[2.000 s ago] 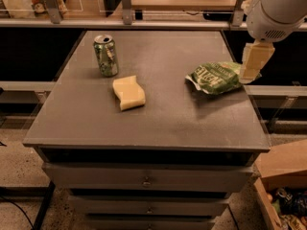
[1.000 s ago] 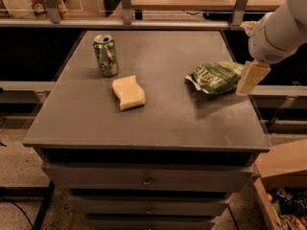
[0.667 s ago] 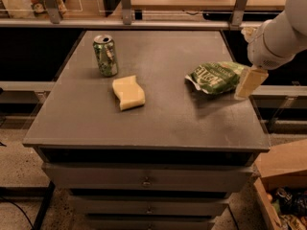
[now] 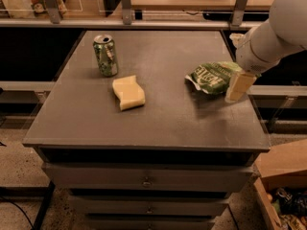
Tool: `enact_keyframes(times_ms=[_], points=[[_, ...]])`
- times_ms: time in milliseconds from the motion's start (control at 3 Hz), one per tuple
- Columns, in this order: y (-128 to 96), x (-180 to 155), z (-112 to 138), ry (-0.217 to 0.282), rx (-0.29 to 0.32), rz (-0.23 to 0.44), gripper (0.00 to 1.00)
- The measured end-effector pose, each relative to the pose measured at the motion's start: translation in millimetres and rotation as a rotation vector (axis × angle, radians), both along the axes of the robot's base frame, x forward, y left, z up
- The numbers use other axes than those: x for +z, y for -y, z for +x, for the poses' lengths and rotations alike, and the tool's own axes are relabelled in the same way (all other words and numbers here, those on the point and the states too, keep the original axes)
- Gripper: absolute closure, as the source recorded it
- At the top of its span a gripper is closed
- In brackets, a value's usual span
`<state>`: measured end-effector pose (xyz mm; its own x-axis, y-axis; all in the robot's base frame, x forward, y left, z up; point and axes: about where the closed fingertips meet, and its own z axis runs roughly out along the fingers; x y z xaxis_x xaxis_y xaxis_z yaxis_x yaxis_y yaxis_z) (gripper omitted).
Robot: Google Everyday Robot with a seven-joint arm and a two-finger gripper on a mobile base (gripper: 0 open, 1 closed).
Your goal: Move green jalapeno chip bag near green can
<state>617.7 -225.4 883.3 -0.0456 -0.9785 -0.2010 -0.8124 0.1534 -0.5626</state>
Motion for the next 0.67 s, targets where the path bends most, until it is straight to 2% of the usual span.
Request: enact_keyframes(times_ms=[333,667], points=[[-6.3,-12.9,2.1,-0.022,0.02,-0.006,0.0],[-12.8,-19.6,2.0,-0.035,0.043,0.01,0.17]])
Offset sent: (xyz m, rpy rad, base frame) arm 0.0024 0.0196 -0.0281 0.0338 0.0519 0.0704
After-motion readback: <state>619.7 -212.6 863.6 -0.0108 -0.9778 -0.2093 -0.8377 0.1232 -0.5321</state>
